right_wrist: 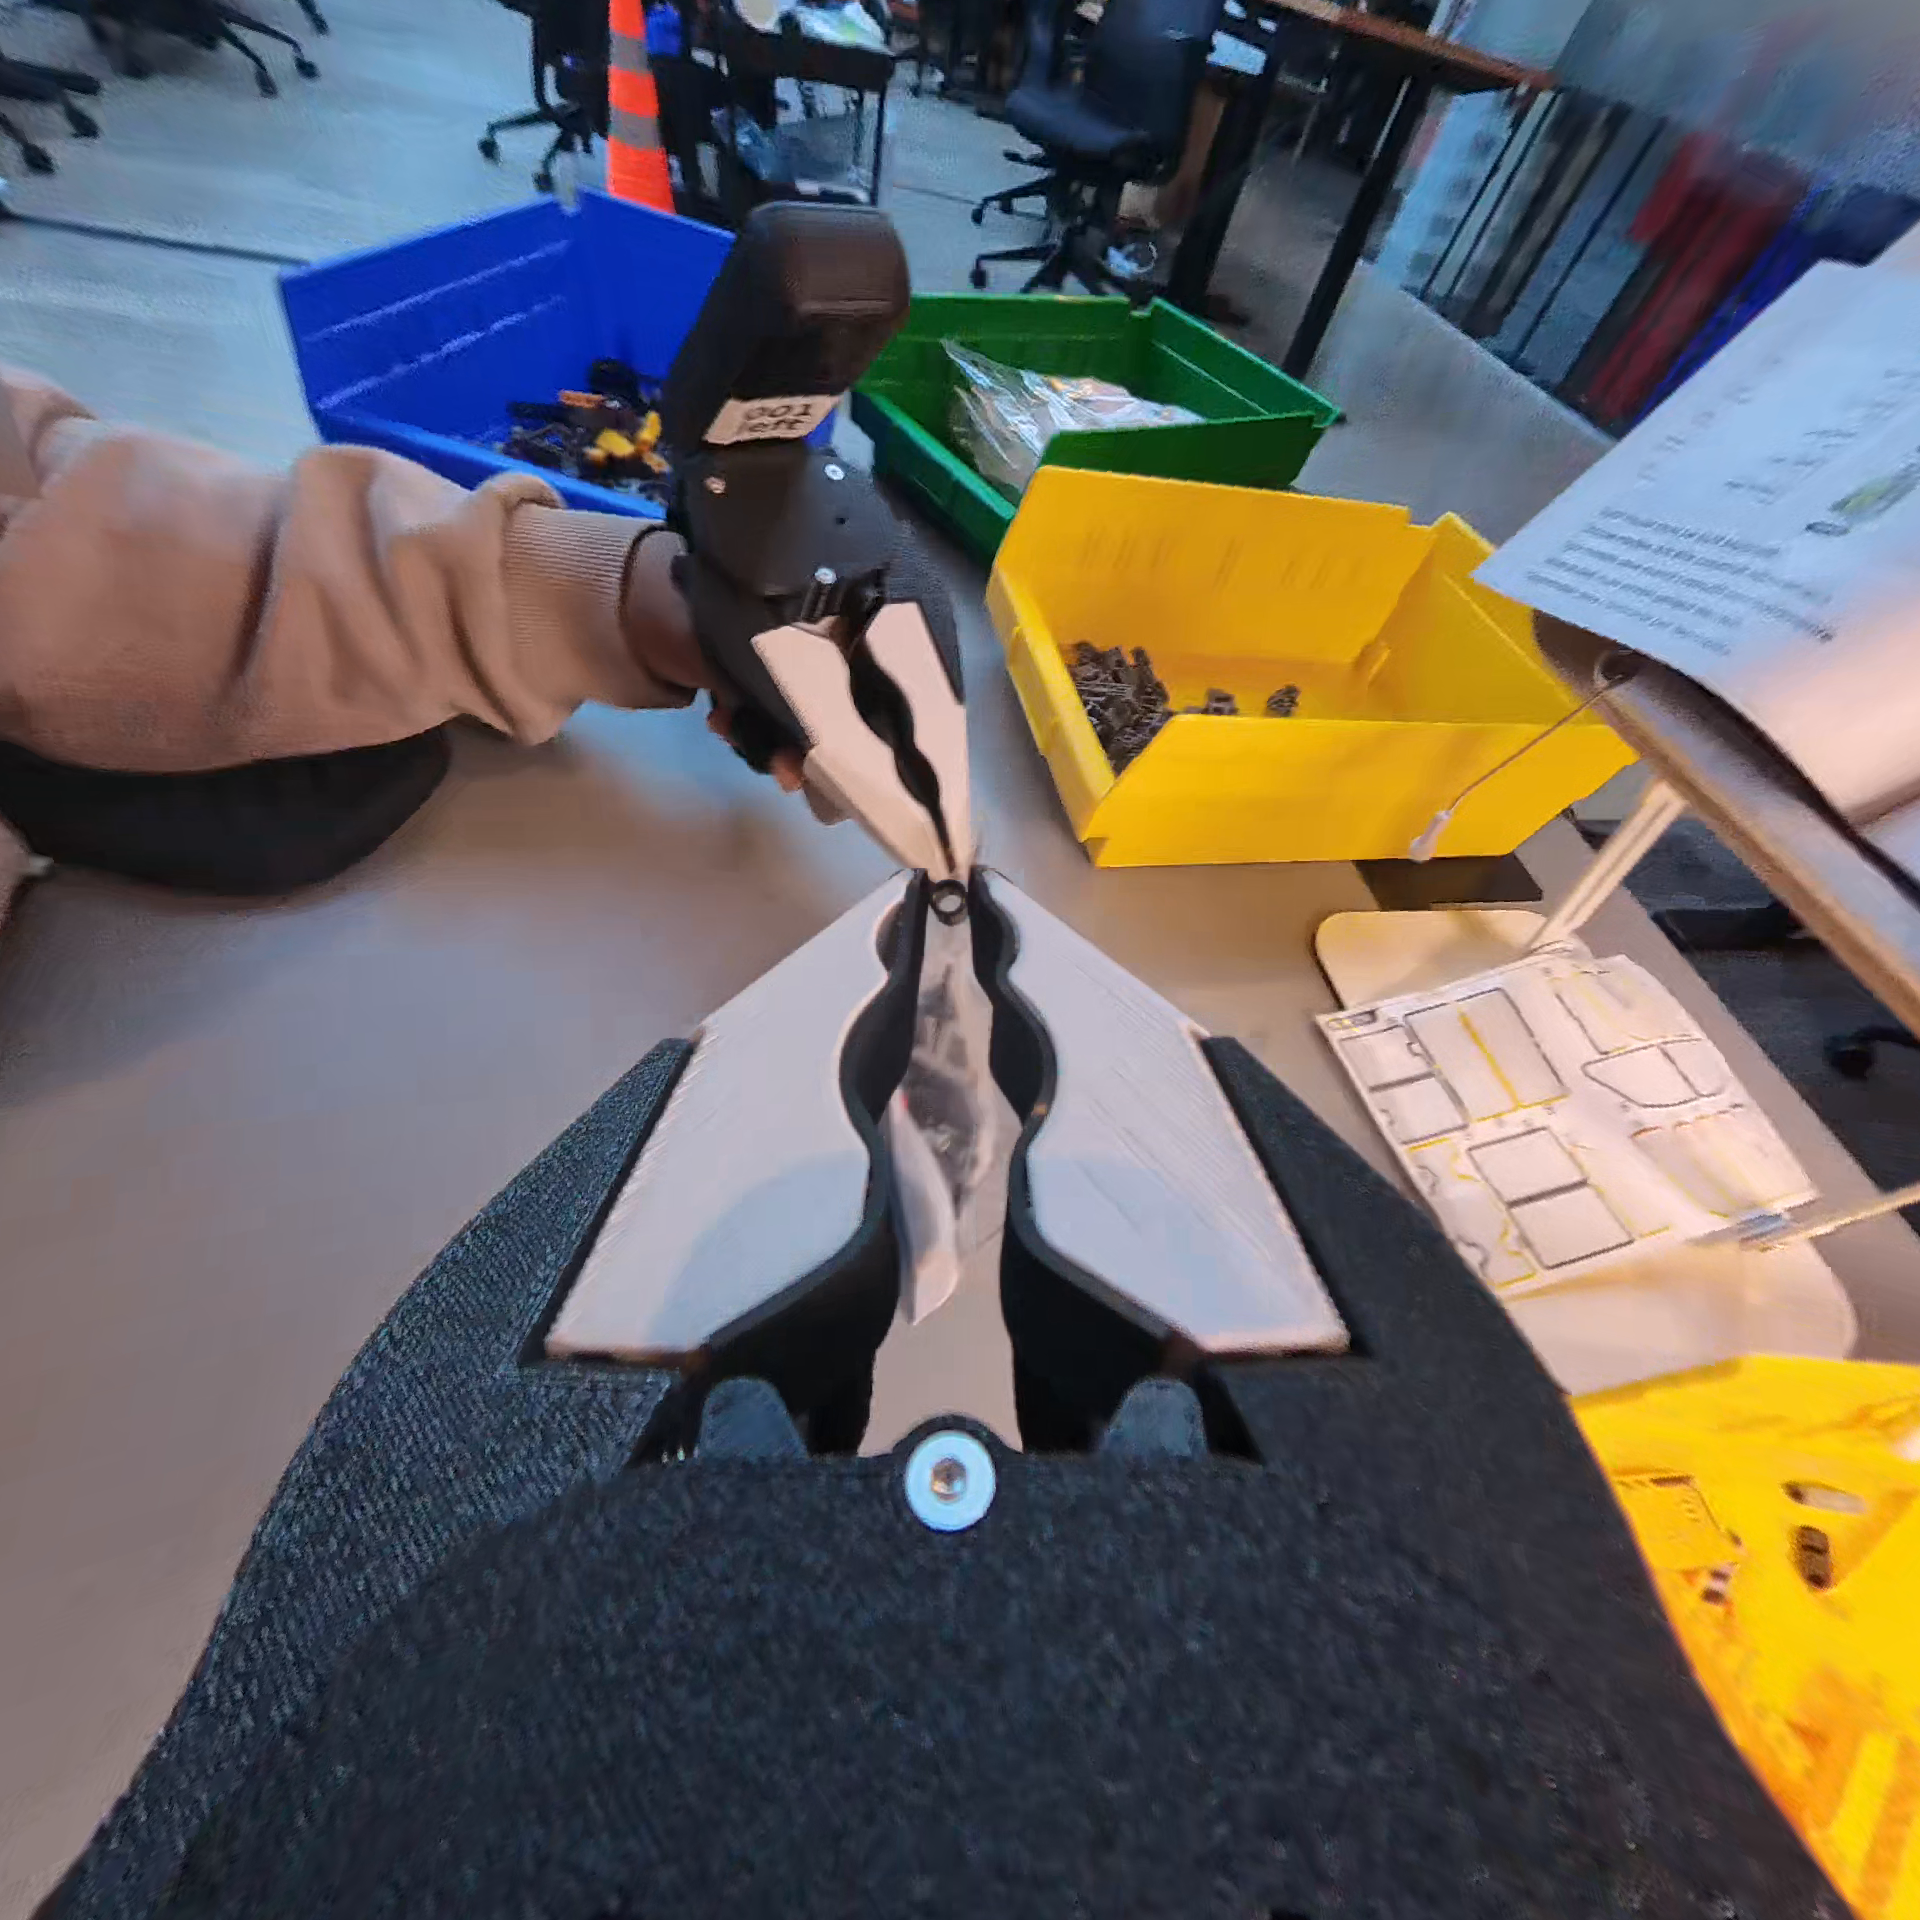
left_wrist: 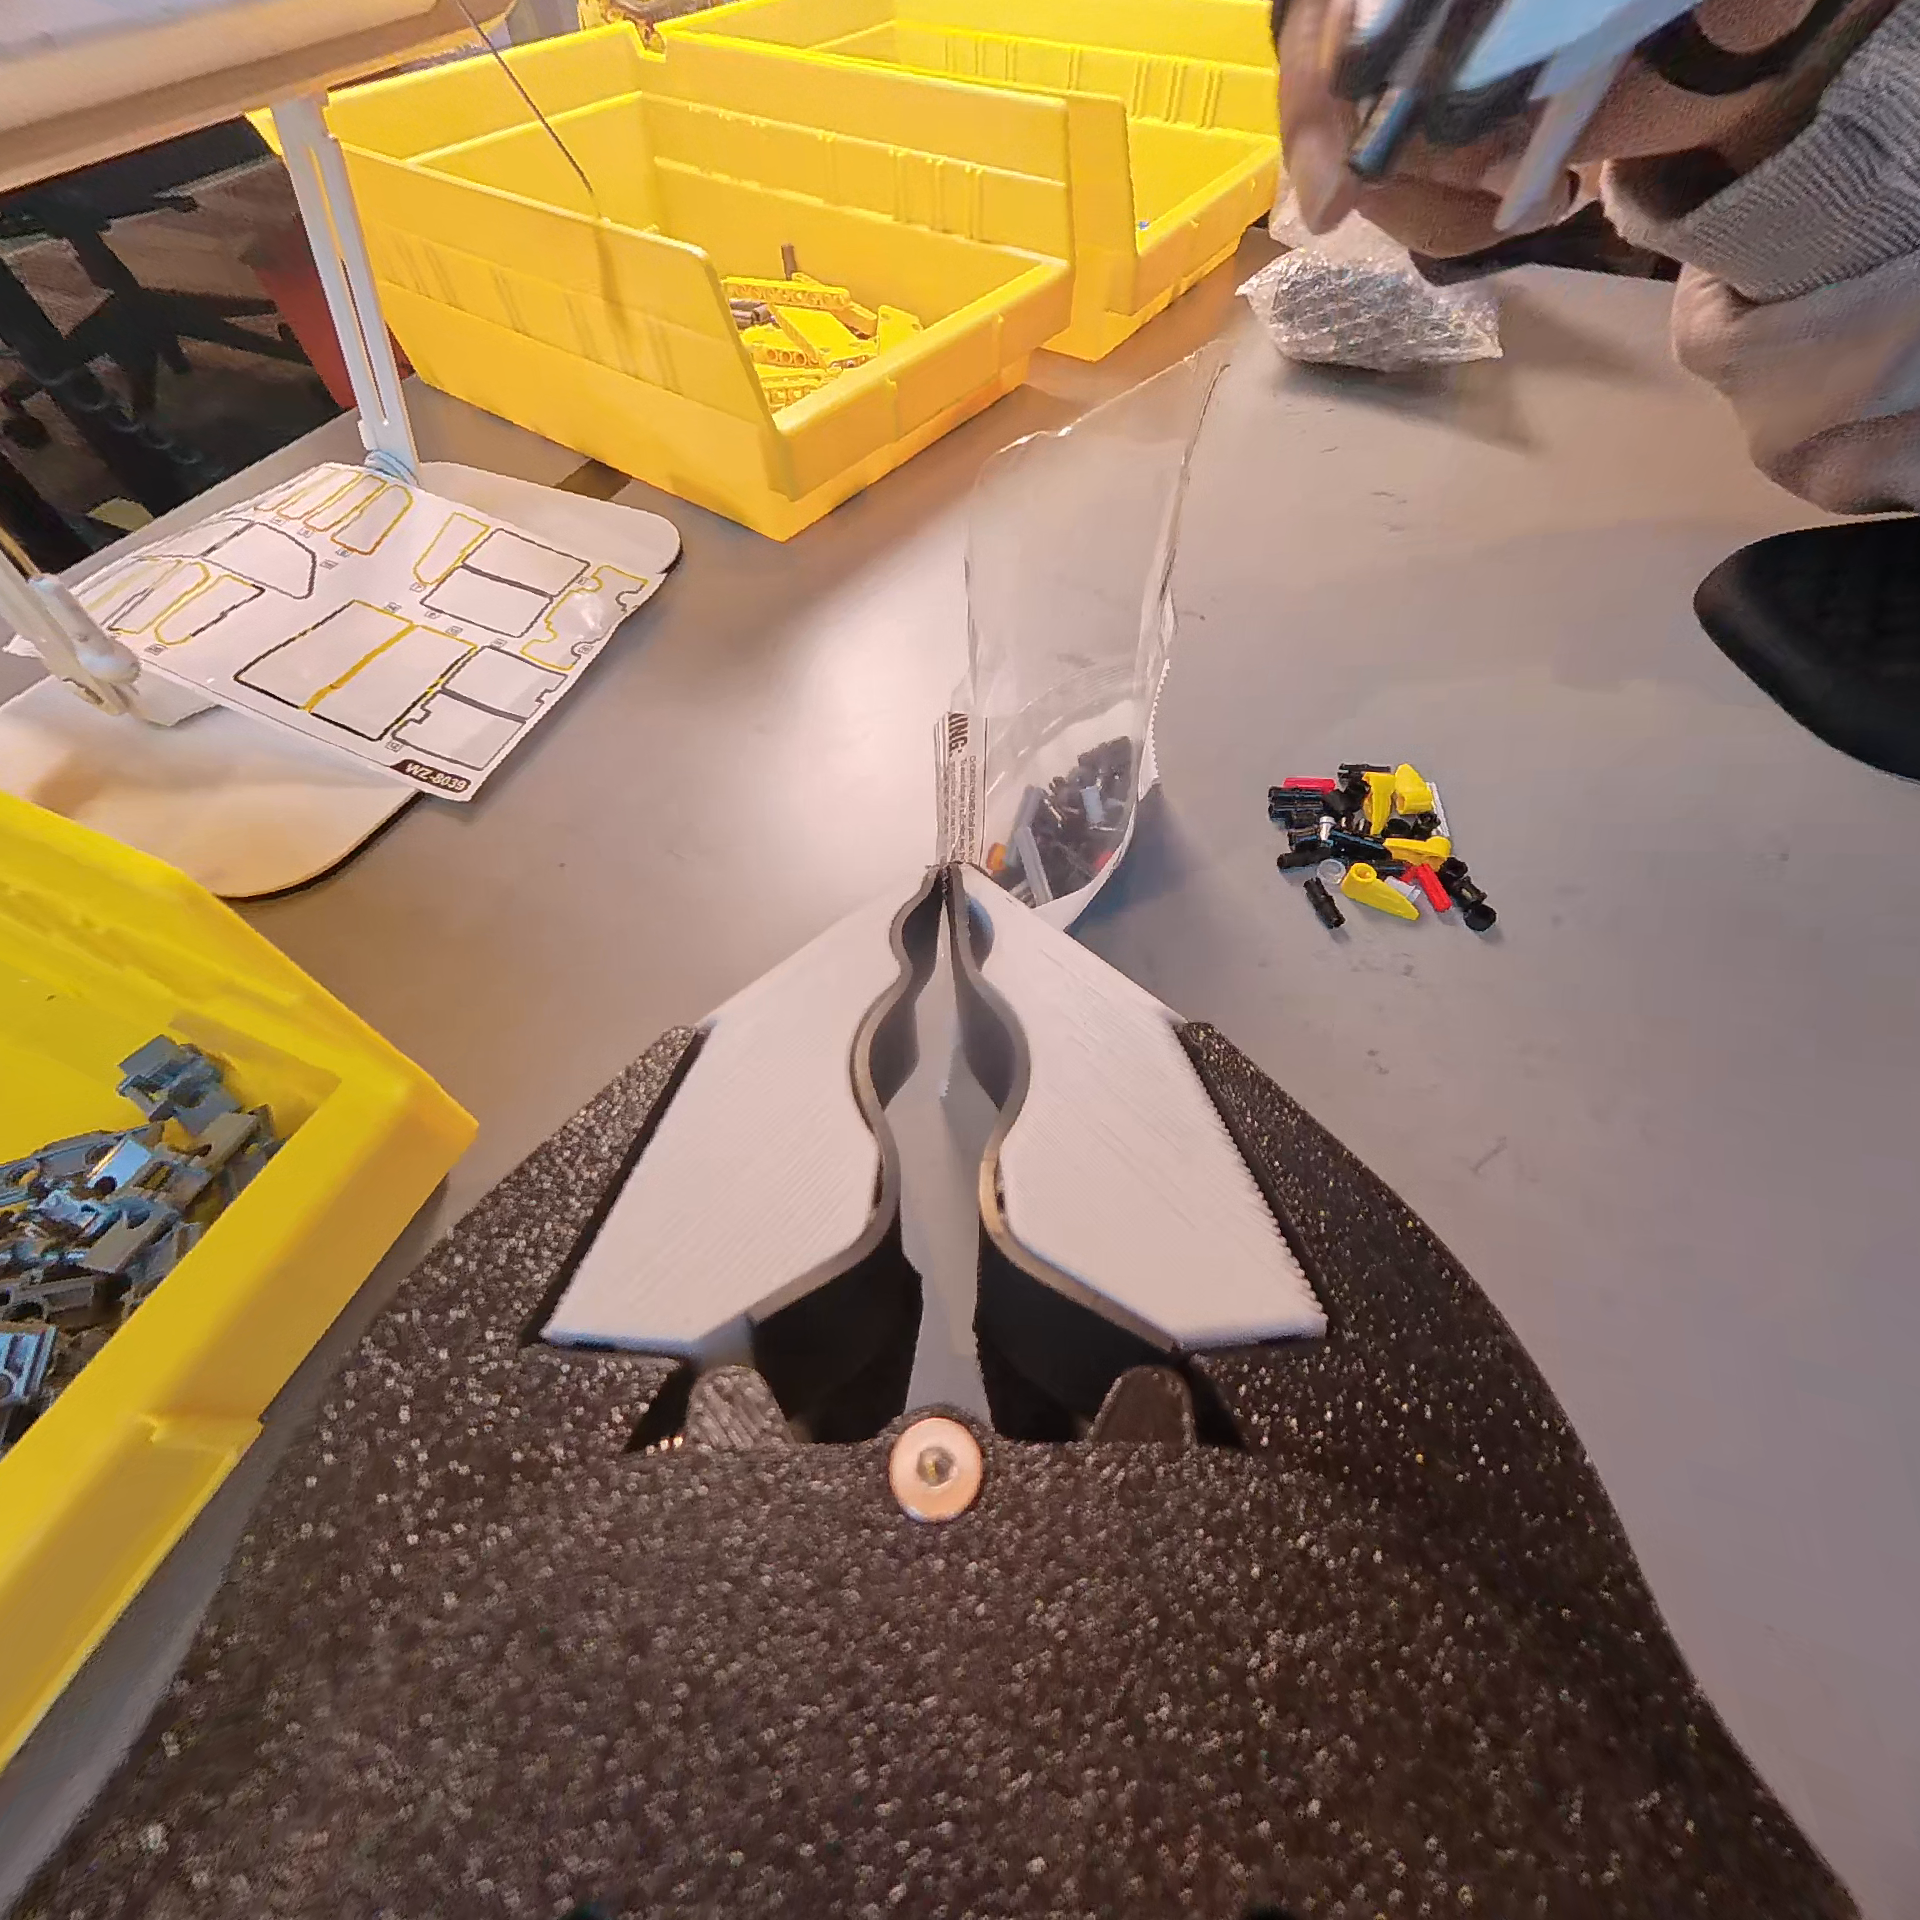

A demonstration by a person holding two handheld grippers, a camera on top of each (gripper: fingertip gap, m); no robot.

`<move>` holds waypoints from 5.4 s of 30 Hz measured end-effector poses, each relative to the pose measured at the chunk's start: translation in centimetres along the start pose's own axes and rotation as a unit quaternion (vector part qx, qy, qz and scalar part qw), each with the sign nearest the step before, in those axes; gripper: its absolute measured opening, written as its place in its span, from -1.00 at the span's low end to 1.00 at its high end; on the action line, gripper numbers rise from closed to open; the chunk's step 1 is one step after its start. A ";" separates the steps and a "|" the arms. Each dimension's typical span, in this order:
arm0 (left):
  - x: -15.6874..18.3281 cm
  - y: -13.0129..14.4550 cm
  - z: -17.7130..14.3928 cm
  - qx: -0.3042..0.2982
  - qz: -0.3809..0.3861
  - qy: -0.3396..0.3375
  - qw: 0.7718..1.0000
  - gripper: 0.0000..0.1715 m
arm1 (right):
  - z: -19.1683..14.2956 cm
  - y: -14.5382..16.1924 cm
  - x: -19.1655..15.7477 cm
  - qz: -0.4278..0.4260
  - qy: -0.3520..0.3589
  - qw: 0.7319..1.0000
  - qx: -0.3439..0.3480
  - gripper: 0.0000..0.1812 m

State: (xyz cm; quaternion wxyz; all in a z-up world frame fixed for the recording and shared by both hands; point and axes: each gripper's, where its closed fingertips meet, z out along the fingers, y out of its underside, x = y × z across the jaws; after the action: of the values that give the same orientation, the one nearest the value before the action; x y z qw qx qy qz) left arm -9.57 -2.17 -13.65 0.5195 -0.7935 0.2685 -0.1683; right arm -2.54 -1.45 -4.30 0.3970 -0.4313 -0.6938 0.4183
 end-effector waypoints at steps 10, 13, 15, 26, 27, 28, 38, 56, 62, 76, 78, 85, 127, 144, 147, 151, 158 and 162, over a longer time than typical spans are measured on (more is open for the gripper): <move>-0.2 0.0 -0.2 -0.002 0.003 -0.006 1.000 -1.00 | -0.6 2.6 1.9 0.041 0.028 0.999 -0.016 -0.77; -0.6 0.1 -0.3 -0.003 -0.001 -0.014 1.000 -1.00 | -2.7 7.1 -1.1 0.049 -0.034 0.994 -0.093 -0.77; -0.8 0.2 -0.3 -0.003 -0.001 -0.018 1.000 -1.00 | -3.1 11.2 -3.0 0.057 -0.057 0.984 -0.160 -0.77; -0.9 0.1 -0.2 0.000 -0.004 -0.021 1.000 -1.00 | -1.2 16.5 -6.4 0.119 -0.058 0.963 -0.233 -0.66; -0.9 0.1 -0.2 -0.001 -0.003 -0.021 1.000 -1.00 | -1.0 16.7 -6.1 0.124 -0.050 0.962 -0.239 -0.69; -0.8 0.2 -0.3 -0.001 -0.003 -0.021 1.000 -1.00 | -0.9 16.8 -6.0 0.128 -0.048 0.961 -0.242 -0.72; -1.0 0.2 -0.4 -0.003 0.000 -0.024 1.000 -1.00 | -0.7 17.3 -5.4 0.108 -0.032 0.957 -0.269 -0.87; -1.1 0.3 -0.6 -0.009 0.006 -0.029 1.000 -1.00 | -1.6 8.7 1.3 0.059 0.053 0.986 -0.147 -0.99; -1.3 0.4 -0.7 -0.008 0.004 -0.031 0.999 -1.00 | -0.9 5.7 2.5 0.100 0.036 0.993 -0.046 -0.99; -1.0 0.4 -0.8 -0.005 0.003 -0.018 1.000 -1.00 | 2.0 0.2 6.4 0.129 0.063 0.988 0.055 -0.77; -1.0 0.4 -0.9 -0.005 0.004 -0.016 1.000 -1.00 | 1.3 2.2 9.2 0.147 0.116 0.982 0.030 -0.78; -0.7 0.4 -0.9 -0.002 0.007 -0.008 1.000 -1.00 | 0.2 11.7 12.2 0.153 0.210 0.956 -0.134 -0.78; -0.8 0.5 -0.9 -0.003 0.007 -0.012 1.000 -1.00 | -0.3 4.2 2.8 0.151 -0.008 0.988 0.042 -0.39; -1.2 2.1 -0.3 -0.023 -0.024 0.005 0.999 -0.80 | -5.7 11.3 0.3 0.072 -0.005 0.996 -0.053 -1.00; 0.0 2.5 1.6 -0.041 -0.016 0.027 0.999 -0.83 | -4.6 10.9 1.7 0.069 0.035 0.996 -0.040 -0.84; -0.4 2.4 2.6 -0.054 -0.014 0.012 0.998 -0.96 | -0.8 12.0 3.8 0.117 0.031 0.990 -0.070 -0.56; -6.3 3.2 1.9 -0.052 -0.128 -0.127 0.982 -0.79 | -1.0 13.4 5.1 0.152 0.061 0.983 -0.078 -0.49; -7.8 4.1 3.3 -0.072 -0.216 -0.151 0.962 -0.67 | -1.2 13.6 5.0 0.147 0.067 0.984 -0.080 -0.50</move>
State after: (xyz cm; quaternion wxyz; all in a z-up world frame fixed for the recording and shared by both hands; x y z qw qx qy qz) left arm -15.05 3.70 -18.65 0.4467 -0.8842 0.0208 -0.1351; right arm 0.62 7.24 -15.50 0.3412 -0.5860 -0.6259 0.3853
